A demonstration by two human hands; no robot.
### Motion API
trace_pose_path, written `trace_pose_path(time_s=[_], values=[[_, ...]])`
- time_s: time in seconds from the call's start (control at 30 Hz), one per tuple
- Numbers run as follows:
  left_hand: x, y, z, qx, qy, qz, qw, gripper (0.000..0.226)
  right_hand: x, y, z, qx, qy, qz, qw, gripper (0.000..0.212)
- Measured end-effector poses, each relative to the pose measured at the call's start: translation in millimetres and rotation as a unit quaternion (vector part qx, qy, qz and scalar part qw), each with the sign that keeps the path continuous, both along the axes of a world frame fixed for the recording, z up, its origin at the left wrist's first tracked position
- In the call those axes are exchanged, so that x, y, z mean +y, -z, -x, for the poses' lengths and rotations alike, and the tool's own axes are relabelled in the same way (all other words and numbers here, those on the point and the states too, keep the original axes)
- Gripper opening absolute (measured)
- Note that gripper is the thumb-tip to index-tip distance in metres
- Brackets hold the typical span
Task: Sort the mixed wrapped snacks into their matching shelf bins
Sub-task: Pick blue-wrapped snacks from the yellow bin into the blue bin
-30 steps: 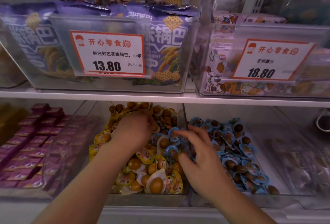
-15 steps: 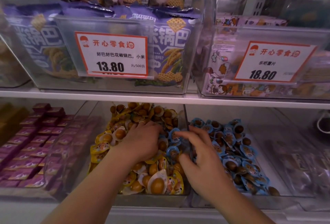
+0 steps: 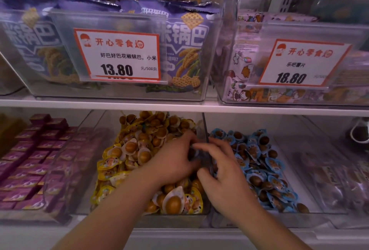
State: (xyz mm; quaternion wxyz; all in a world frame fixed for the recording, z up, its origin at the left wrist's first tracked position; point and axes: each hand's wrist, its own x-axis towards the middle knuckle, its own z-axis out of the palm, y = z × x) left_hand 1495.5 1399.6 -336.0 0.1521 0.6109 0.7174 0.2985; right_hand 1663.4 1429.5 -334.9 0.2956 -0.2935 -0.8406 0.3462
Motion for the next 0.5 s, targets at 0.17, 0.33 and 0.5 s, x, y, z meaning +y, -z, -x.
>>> trace_pose_path(time_s=[0.17, 0.33, 0.5], values=[[1.2, -14.1, 1.5, -0.084, 0.071, 0.178, 0.978, 0.078, -0.7, -2.7, -1.2, 0.002, 0.001, 0.002, 1.000, 0.047], [1.2, -16.6, 7.9, -0.013, 0.085, 0.243, 0.966, 0.041, -0.5, -3.9, -0.9, -0.004, 0.003, 0.008, 1.000, 0.045], [-2.9, -12.2, 5.8, 0.083, 0.051, 0.157, 0.983, 0.032, -0.6, -2.4, 0.1, 0.000, -0.001, 0.011, 1.000, 0.045]])
